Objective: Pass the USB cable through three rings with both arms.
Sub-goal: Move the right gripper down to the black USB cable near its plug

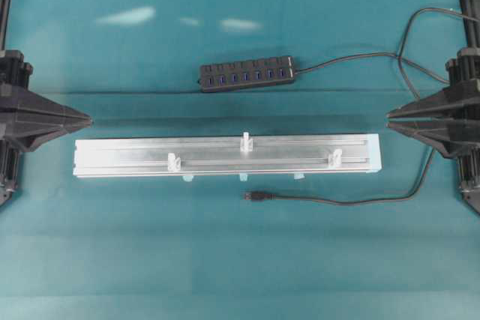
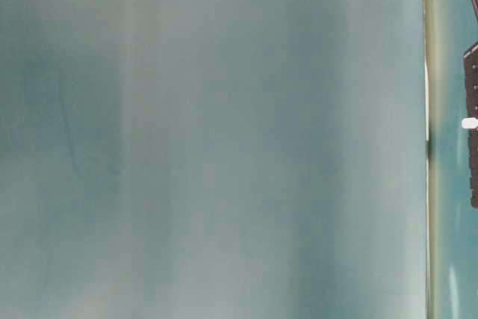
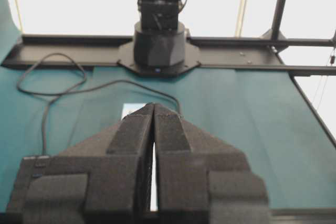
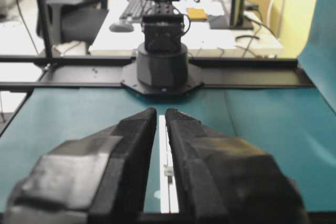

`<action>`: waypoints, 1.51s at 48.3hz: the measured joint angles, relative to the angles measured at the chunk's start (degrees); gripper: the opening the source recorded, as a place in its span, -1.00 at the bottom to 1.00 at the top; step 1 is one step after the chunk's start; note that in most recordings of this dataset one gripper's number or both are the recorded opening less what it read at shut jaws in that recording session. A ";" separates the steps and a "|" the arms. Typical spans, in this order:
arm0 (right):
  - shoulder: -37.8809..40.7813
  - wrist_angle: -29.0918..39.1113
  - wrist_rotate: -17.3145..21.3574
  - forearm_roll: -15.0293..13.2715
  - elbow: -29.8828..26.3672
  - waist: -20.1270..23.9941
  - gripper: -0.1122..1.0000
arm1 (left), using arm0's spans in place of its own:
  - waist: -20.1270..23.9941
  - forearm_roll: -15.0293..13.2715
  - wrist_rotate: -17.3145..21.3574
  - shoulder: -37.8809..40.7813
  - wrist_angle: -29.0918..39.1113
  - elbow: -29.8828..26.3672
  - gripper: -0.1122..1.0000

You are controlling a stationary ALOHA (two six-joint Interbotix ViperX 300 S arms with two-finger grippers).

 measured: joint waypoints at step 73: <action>23.03 41.66 7.73 0.26 -19.78 1.49 -0.99 | 2.11 0.44 0.18 7.21 18.02 -11.16 0.12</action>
